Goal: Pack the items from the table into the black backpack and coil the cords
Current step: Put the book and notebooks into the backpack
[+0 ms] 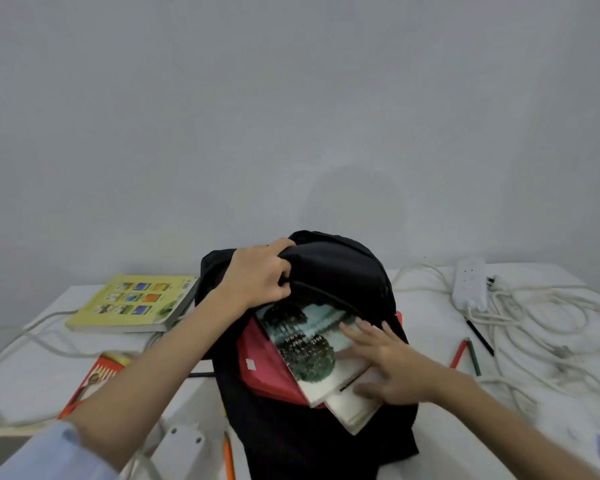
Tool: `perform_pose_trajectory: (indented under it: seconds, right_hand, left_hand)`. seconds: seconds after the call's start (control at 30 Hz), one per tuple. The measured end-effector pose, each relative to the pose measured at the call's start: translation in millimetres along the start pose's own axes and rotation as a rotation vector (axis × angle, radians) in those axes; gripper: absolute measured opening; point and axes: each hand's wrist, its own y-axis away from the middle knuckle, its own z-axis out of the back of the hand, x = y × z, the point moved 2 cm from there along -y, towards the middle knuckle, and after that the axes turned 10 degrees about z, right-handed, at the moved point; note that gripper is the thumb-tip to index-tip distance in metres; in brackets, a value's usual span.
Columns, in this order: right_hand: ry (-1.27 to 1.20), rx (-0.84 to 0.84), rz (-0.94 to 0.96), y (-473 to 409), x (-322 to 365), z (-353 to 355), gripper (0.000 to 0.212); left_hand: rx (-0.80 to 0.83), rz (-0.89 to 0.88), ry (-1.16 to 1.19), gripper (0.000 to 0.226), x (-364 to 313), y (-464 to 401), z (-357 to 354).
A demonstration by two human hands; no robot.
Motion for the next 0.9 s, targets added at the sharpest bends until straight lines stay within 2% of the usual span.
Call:
perform_pose_trajectory:
  seconds: [0.1,0.2,0.23,0.33,0.43,0.47,0.53,0.6,0.67,0.73,0.8,0.9]
  right_hand:
    - [0.017,0.032,0.08,49,-15,7,0.04]
    - [0.386,-0.075,0.212,41,-17,-1,0.033]
    - [0.417,-0.086,0.256,33,-15,-8,0.034]
    - [0.3,-0.226,0.362,11,-10,-29,0.037]
    - [0.254,-0.422,0.262,-11,3,-35,0.023]
    - [0.237,-0.468,0.205,-19,6,-35,0.023]
    - [0.237,-0.486,0.09,-32,11,-34,0.037]
    - [0.304,-0.456,0.059,-42,14,-35,0.048]
    - [0.391,-0.348,0.062,-48,12,-43,0.059]
    - [0.478,-0.247,0.007,-52,9,-52,0.059]
    - [0.449,-0.13,-0.137,-56,8,-57,0.054]
    - [0.392,-0.015,-0.239,-64,16,-50,0.069]
  left_hand:
    - [0.026,-0.013,0.029,0.017,-2,-2,1]
    - [0.067,-0.016,0.017,0.019,-6,-2,3]
    - [0.078,-0.013,0.005,0.019,-8,-1,3]
    - [0.1,0.016,0.021,0.015,-9,3,0]
    - [0.108,0.029,0.023,0.017,-12,9,-2]
    - [0.105,0.031,0.022,0.017,-13,11,-2]
    - [0.113,0.057,0.026,0.015,-13,12,-2]
    - [0.109,0.073,0.03,0.012,-14,11,0]
    - [0.096,0.054,0.027,0.014,-16,11,1]
    - [0.066,0.023,0.017,0.019,-18,12,2]
    - [0.04,0.01,0.016,0.023,-18,15,1]
    - [0.023,0.063,0.021,0.021,-15,23,-1]
